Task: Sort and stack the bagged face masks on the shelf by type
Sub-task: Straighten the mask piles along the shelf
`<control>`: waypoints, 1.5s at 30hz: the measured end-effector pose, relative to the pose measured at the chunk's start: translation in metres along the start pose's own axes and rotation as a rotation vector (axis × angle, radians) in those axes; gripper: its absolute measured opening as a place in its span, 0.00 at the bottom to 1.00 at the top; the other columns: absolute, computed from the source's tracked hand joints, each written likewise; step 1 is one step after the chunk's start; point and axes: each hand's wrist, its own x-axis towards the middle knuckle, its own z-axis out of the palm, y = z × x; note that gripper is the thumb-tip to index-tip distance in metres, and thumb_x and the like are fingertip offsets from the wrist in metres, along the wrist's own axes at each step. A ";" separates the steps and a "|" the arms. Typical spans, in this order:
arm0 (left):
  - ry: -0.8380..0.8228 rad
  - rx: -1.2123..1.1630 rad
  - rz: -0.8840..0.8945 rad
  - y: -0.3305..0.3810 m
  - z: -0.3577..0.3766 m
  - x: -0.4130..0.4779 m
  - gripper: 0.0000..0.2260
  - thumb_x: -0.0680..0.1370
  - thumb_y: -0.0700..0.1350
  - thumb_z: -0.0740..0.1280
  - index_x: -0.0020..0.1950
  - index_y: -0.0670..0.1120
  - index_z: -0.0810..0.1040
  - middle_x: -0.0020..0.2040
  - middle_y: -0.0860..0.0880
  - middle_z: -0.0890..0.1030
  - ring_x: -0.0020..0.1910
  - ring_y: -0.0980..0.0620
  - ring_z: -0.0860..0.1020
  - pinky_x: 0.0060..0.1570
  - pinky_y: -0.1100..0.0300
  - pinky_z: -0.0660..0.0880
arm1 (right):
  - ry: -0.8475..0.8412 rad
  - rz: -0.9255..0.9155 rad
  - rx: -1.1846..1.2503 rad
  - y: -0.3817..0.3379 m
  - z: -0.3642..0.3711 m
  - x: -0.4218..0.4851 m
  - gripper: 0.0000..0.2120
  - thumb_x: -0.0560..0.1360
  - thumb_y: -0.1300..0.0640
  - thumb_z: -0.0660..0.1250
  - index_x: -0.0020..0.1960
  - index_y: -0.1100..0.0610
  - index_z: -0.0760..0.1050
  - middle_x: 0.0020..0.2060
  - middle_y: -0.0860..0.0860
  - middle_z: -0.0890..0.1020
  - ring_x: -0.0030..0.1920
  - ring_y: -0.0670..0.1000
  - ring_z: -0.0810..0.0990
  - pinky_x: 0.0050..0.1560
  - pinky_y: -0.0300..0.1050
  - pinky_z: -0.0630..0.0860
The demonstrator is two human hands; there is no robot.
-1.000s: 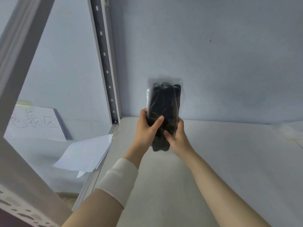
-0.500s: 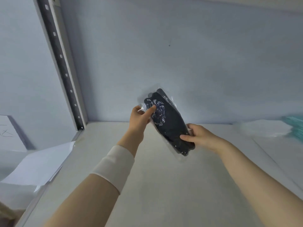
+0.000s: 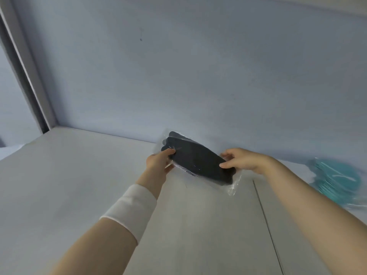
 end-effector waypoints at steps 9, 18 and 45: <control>0.038 0.456 0.094 -0.009 0.009 0.006 0.10 0.73 0.44 0.72 0.39 0.42 0.74 0.40 0.43 0.76 0.34 0.49 0.75 0.44 0.59 0.77 | 0.031 0.004 -0.113 0.025 -0.029 0.025 0.17 0.74 0.63 0.67 0.63 0.58 0.74 0.59 0.57 0.78 0.57 0.55 0.77 0.61 0.49 0.74; 0.238 1.015 0.245 -0.010 0.015 0.021 0.18 0.75 0.48 0.67 0.30 0.44 0.64 0.30 0.48 0.67 0.37 0.45 0.69 0.29 0.60 0.60 | 0.233 -0.079 -0.147 0.036 -0.002 0.048 0.19 0.75 0.61 0.67 0.65 0.58 0.71 0.64 0.54 0.76 0.63 0.52 0.74 0.64 0.44 0.69; 0.303 0.985 0.239 -0.015 0.027 0.042 0.24 0.73 0.46 0.67 0.65 0.38 0.65 0.61 0.40 0.74 0.59 0.40 0.74 0.50 0.55 0.69 | 0.353 -0.408 -0.692 0.053 0.014 0.040 0.34 0.70 0.37 0.66 0.73 0.46 0.62 0.70 0.47 0.65 0.69 0.53 0.59 0.69 0.47 0.57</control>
